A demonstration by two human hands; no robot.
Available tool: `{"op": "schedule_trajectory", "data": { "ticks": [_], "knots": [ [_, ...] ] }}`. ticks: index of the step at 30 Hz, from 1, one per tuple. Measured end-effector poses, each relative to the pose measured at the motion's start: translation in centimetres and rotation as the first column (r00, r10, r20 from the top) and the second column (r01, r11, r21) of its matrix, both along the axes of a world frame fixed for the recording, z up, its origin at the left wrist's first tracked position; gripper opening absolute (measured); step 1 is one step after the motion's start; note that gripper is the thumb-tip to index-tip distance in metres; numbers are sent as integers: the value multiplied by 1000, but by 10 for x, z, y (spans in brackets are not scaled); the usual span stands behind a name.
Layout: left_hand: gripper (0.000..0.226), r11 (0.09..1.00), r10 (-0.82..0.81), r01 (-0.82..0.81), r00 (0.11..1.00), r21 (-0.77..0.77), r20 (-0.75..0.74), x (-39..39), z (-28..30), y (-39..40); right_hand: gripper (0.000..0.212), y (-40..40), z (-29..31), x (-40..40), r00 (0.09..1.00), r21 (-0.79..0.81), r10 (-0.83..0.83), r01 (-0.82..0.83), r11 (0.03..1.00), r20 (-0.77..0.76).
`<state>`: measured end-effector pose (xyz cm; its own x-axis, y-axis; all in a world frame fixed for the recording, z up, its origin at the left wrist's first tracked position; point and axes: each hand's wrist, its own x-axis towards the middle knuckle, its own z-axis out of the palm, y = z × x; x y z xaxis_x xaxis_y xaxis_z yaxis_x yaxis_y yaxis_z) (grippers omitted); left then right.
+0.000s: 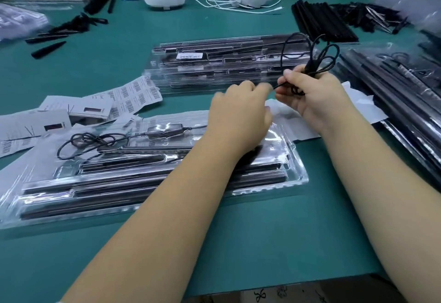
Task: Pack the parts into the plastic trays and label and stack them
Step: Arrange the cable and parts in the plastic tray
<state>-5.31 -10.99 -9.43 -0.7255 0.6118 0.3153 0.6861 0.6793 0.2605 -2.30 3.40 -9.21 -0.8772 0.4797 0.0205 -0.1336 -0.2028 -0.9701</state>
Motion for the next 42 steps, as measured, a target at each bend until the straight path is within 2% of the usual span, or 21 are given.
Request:
{"op": "schedule_trajectory", "data": {
  "ticks": [1,2,4,6,8,13,16,20,23,24,27,30,33,35,38,42],
  "knots": [
    [42,998,53,-54,997,-27,-56,-3,3,-4,17,0,0,0,1000,-26,7,-7,1000,-6],
    [43,994,93,-95,995,-45,-46,-7,8,-9,14,0,0,-1,1000,-29,15,-15,999,-4],
    [37,993,93,-83,989,-88,118,-19,14,-24,9,-1,-1,-2,1000,12,28,-28,1000,15],
    [30,995,27,4,950,-100,311,-27,19,-38,10,-2,-1,-3,999,40,23,-24,999,27],
    [25,998,-62,69,905,0,421,-29,22,-49,12,-4,-1,-4,1000,9,9,-9,1000,19],
    [29,981,-195,174,848,89,493,-20,23,-44,15,-9,-2,-5,999,-170,-46,41,985,-28],
    [37,968,-238,132,754,215,612,-12,20,-34,17,-9,2,-5,993,-282,-85,57,958,-88],
    [15,951,-259,44,651,306,713,-11,18,-31,25,-11,7,-4,993,-308,-35,-1,952,-111],
    [12,926,-316,-22,499,376,807,-15,17,-35,45,-8,9,-1,1000,-307,27,-29,951,-10],
    [11,914,-330,-56,475,402,816,-15,17,-35,50,-6,10,-1,998,-266,30,-14,964,54],
    [18,894,-322,-118,501,433,803,-14,13,-30,55,-3,10,0,979,-99,-5,26,995,205],
    [21,915,-294,-62,576,399,763,-14,11,-28,50,5,11,3,963,116,-40,9,993,266],
    [16,909,-288,-74,601,410,745,-15,11,-30,36,12,14,8,940,450,-103,-58,891,325],
    [15,897,-280,-115,600,427,750,-15,13,-31,38,11,13,8,918,588,-117,-142,796,379],
    [10,864,-285,-164,619,476,731,-17,14,-33,42,0,10,7,904,626,-152,-149,766,401],
    [3,798,-381,-126,652,589,655,-14,15,-33,36,-17,6,0,943,467,-196,51,883,268]
  ]
}}
